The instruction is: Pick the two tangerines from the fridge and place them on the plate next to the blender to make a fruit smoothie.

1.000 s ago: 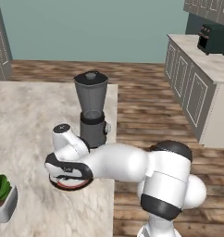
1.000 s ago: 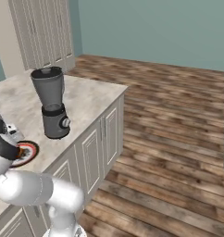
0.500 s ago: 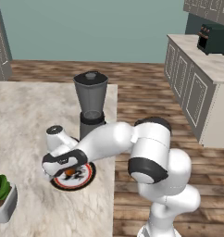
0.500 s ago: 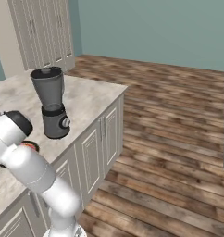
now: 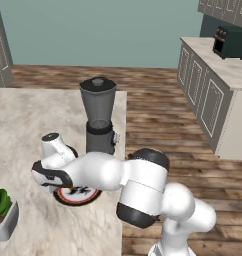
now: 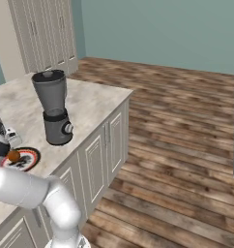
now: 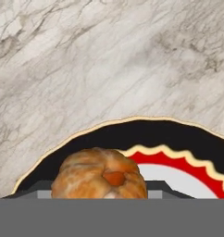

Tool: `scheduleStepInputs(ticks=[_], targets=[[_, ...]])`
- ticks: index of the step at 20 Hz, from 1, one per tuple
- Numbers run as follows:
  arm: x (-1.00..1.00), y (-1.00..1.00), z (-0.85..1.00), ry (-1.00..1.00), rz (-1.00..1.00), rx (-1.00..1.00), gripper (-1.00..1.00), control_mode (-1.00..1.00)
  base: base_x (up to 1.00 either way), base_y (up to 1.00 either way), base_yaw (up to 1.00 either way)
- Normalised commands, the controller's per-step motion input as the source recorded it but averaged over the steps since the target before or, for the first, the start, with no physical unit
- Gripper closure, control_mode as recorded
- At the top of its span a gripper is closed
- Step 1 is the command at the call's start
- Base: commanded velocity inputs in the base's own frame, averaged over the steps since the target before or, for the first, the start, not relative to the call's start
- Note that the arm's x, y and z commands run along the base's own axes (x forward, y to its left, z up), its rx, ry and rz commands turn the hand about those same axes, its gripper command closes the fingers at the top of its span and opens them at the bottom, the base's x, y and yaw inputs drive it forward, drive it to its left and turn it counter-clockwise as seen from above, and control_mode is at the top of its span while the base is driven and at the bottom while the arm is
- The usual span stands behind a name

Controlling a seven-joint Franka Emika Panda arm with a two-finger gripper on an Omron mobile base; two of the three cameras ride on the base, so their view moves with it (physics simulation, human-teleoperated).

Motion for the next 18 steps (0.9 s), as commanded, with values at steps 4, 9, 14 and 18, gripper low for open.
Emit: scheduleStepInputs(ticks=[4, 9, 14, 18], targets=[[-0.01, -0.12, -0.04, -0.01, 0.0, -0.01, 1.0, -1.0, 0.0, 0.0, 0.0], [-0.21, -0.29, -0.06, -0.13, 0.01, 0.0, 1.0, -1.0, 0.0, 0.0, 0.0], [-0.35, -0.39, -0.05, -0.22, 0.0, 0.0, 1.0, -1.0, 0.0, 0.0, 0.0], [-0.29, -0.26, -0.12, -0.18, 0.0, 0.0, 1.0, -1.0, 0.0, 0.0, 0.0]])
